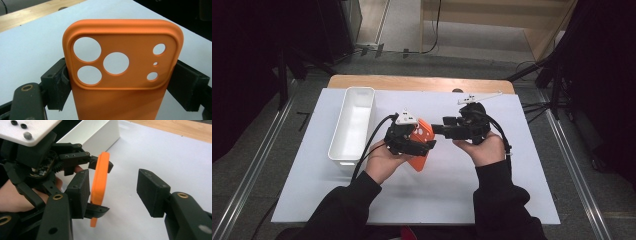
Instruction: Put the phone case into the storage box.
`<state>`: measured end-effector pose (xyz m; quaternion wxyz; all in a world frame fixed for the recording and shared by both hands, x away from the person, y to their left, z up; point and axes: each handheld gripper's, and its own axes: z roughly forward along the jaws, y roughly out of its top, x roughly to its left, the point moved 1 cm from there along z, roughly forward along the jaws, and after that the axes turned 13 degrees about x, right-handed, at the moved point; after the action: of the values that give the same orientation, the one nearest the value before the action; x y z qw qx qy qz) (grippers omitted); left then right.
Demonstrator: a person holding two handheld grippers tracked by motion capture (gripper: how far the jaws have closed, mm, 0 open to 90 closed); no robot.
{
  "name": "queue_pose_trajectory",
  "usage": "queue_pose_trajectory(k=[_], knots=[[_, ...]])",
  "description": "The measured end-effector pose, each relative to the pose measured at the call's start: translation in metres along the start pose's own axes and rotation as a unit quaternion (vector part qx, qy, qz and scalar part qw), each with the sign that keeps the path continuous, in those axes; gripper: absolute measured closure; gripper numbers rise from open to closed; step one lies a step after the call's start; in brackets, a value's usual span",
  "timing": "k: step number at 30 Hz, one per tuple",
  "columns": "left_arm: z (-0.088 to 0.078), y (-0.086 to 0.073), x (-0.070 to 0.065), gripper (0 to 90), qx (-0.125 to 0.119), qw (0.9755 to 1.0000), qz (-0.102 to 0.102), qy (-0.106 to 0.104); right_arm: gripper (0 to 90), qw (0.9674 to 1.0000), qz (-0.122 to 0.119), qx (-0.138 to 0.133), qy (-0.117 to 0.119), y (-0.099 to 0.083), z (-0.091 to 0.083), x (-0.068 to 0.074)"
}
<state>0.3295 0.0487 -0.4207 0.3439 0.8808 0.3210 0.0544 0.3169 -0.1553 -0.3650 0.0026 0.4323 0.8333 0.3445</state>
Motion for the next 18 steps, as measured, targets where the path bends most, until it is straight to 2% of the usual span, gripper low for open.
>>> queue_pose_trajectory(k=[6,13,18], knots=[[-0.003,0.001,0.000,15.9,0.009,0.9999,0.003,-0.011,39.8,0.9998,-0.014,0.003,-0.010,-0.004,0.001,-0.006],[-0.005,0.001,0.001,15.8,0.022,0.9995,0.015,-0.017,38.7,0.9995,-0.031,0.007,0.004,-0.012,0.006,-0.014],[-0.006,0.001,0.002,15.9,0.029,0.9991,0.015,-0.025,37.1,0.9990,-0.043,0.009,0.003,-0.020,0.007,-0.017]])
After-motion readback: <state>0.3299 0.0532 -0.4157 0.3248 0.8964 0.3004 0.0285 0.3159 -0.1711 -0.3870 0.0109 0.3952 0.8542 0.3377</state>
